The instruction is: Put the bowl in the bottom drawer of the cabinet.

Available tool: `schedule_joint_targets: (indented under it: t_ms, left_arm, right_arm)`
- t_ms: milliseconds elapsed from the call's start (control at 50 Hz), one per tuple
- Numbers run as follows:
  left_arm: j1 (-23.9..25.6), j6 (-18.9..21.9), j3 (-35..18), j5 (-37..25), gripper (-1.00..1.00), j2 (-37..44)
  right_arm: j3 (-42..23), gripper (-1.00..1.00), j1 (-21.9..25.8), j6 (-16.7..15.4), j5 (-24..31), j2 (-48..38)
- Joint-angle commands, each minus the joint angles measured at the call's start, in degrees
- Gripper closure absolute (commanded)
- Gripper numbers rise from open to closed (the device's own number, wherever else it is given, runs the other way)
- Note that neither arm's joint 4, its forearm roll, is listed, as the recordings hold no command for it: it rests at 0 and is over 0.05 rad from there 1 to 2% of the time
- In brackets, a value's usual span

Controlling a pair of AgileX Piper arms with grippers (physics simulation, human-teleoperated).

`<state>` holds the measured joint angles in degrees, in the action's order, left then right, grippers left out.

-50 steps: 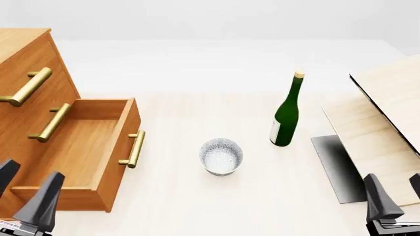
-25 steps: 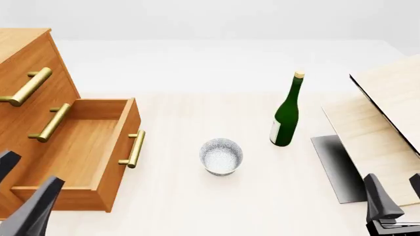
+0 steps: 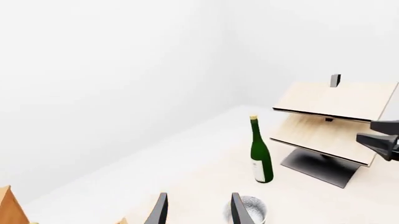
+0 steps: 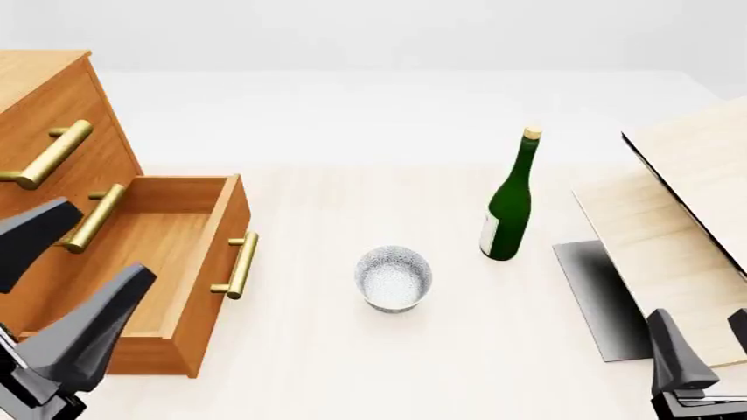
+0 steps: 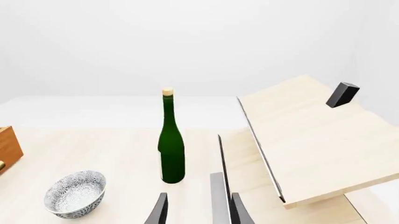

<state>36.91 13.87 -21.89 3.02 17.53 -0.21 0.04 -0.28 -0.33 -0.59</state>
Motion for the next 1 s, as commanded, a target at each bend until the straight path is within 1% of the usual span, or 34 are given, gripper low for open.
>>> schedule_joint_targets:
  t_ms: [20, 40, 60, 100, 120, 140, 180, 200, 220, 320, 380, 420, 460, 520, 540, 560, 580, 640, 660, 700, 740, 760, 780, 860, 940, 980, 1000]
  left_arm:
    - [4.7, 1.9, -7.3, -0.7, -1.0, 9.9]
    - [5.2, 1.6, -7.7, -0.6, -1.0, 10.4]
    - [4.9, 0.3, -9.5, -1.3, -1.0, 11.5]
    - [5.6, -0.3, -10.3, -1.4, -1.0, 12.6]
    - [6.4, 0.1, -10.8, -1.2, -1.0, 13.4]
    - [7.0, -0.4, -11.5, -1.3, -1.0, 14.1]
    - [8.7, 0.4, -12.4, -1.3, -1.0, 16.1]
    - [8.4, 0.4, -12.8, -1.4, -1.0, 16.4]
    - [7.7, -1.2, -13.9, -2.3, -1.0, 17.1]
    - [7.6, -1.5, -16.2, -3.4, -1.0, 18.9]
    - [7.4, -1.7, -19.5, -5.2, -1.0, 21.4]
    - [7.8, 0.0, -20.9, -5.9, -1.0, 22.9]
    - [8.0, -1.4, -22.9, -7.0, -1.0, 23.6]
    - [8.3, -2.1, -25.5, -8.3, -1.0, 25.4]
    - [8.3, -2.1, -25.5, -8.3, -1.0, 25.4]
    - [8.6, -0.9, -26.2, -8.4, -1.0, 26.4]
    - [8.8, -0.9, -27.3, -8.8, -1.0, 27.4]
    - [9.2, -1.0, -28.3, -9.1, -1.0, 28.6]
    - [9.3, -1.5, -29.9, -10.0, -1.0, 30.1]
    - [10.0, -1.1, -31.1, -10.4, -1.0, 31.2]
    - [10.2, -0.7, -31.1, -10.2, -1.0, 31.7]
    - [10.5, -1.2, -32.3, -10.8, -1.0, 32.4]
    - [10.6, -0.7, -32.6, -10.9, -1.0, 33.3]
    - [10.9, -1.2, -34.3, -11.7, -1.0, 35.0]
    - [11.3, -0.7, -36.9, -13.8, -1.0, 37.7]
    - [11.5, -1.7, -38.5, -14.9, -1.0, 38.8]
    - [11.3, -1.4, -39.1, -15.2, -1.0, 39.3]
  right_arm:
    - [0.0, -1.0, 0.0, 0.0, 0.0, 0.0]
    - [0.0, -1.0, 0.0, 0.0, 0.0, 0.0]
    - [0.0, -1.0, 0.0, 0.0, 0.0, 0.0]
    - [0.0, -1.0, 0.0, 0.0, 0.0, 0.0]
    - [0.0, -1.0, 0.0, 0.0, 0.0, 0.0]
    - [0.0, -1.0, 0.0, 0.0, 0.0, 0.0]
    - [0.0, -1.0, 0.0, 0.0, 0.0, 0.0]
    - [0.0, -1.0, 0.0, 0.0, 0.0, 0.0]
    - [0.0, -1.0, 0.0, 0.0, 0.0, 0.0]
    - [0.0, -1.0, 0.0, 0.0, 0.0, 0.0]
    - [0.0, -1.0, 0.0, 0.0, 0.0, 0.0]
    - [0.0, -1.0, 0.0, 0.0, 0.0, 0.0]
    - [0.0, -1.0, 0.0, 0.0, 0.0, 0.0]
    - [0.0, -1.0, 0.0, 0.0, 0.0, 0.0]
    - [0.0, -1.0, 0.0, 0.0, 0.0, 0.0]
    - [0.0, -1.0, 0.0, 0.0, 0.0, 0.0]
    - [0.0, -1.0, 0.0, 0.0, 0.0, 0.0]
    - [0.0, -1.0, 0.0, 0.0, 0.0, 0.0]
    - [0.0, -1.0, 0.0, 0.0, 0.0, 0.0]
    - [0.0, -1.0, 0.0, 0.0, 0.0, 0.0]
    - [0.0, -1.0, 0.0, 0.0, 0.0, 0.0]
    - [0.0, -1.0, 0.0, 0.0, 0.0, 0.0]
    - [0.0, -1.0, 0.0, 0.0, 0.0, 0.0]
    - [0.0, -1.0, 0.0, 0.0, 0.0, 0.0]
    - [0.0, -1.0, 0.0, 0.0, 0.0, 0.0]
    - [0.0, -1.0, 0.0, 0.0, 0.0, 0.0]
    - [0.0, -1.0, 0.0, 0.0, 0.0, 0.0]
